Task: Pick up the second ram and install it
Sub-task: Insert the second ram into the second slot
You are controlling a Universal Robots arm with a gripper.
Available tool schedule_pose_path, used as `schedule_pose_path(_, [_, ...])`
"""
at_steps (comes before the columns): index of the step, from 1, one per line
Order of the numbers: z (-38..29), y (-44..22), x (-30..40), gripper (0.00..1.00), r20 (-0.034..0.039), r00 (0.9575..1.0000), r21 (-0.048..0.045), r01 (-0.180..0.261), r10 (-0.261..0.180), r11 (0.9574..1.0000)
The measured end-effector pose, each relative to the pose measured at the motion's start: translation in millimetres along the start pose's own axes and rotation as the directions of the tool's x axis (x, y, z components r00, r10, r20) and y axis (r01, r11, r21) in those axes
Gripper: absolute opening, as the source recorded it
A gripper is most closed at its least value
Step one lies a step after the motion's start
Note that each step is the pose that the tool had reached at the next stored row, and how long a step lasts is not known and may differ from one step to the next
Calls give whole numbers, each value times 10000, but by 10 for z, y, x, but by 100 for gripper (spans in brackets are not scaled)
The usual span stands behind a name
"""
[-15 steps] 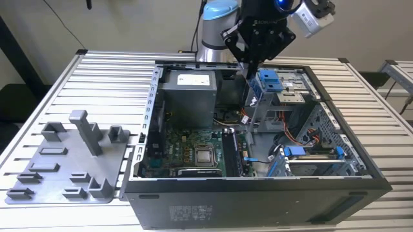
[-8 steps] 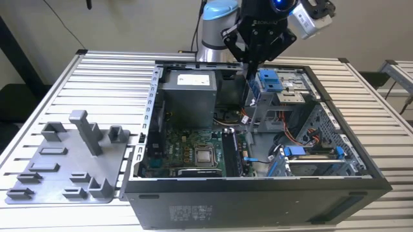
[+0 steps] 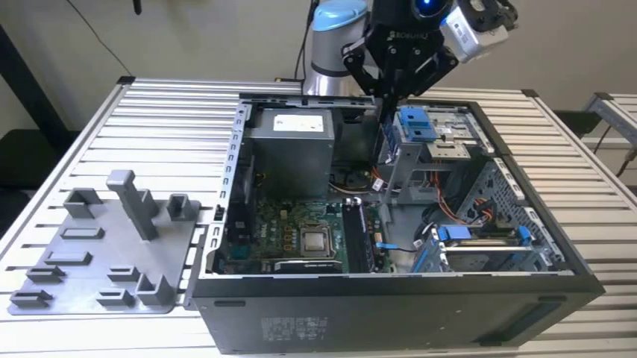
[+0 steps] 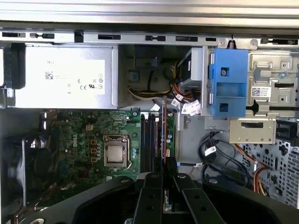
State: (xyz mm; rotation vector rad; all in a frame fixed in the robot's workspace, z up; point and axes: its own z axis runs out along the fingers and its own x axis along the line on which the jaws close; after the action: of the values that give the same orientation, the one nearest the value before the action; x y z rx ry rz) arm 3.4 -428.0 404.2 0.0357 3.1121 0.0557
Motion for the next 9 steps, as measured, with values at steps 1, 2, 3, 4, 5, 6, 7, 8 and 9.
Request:
schedule_pose_path(1, [2,0,0,14,2,10000,2,-70,70,10000])
schedule_pose_path(2, [5,0,0,14,5,9999,7,-130,130,9999])
schedule_pose_path(3, [9,0,0,14,6,9998,11,-195,195,9998])
schedule_pose_path(4, [13,0,0,14,5,9997,17,-254,254,9997])
schedule_pose_path(5, [17,-1,1,14,4,9996,20,-282,282,9996])
schedule_pose_path(6, [20,-1,1,14,3,9996,25,-285,285,9996])
schedule_pose_path(7, [26,-1,1,14,3,9996,31,-285,285,9996])
schedule_pose_path(8, [34,-1,1,14,4,9996,34,-285,285,9996])
schedule_pose_path(9, [43,-2,1,14,0,9996,34,-285,285,9996])
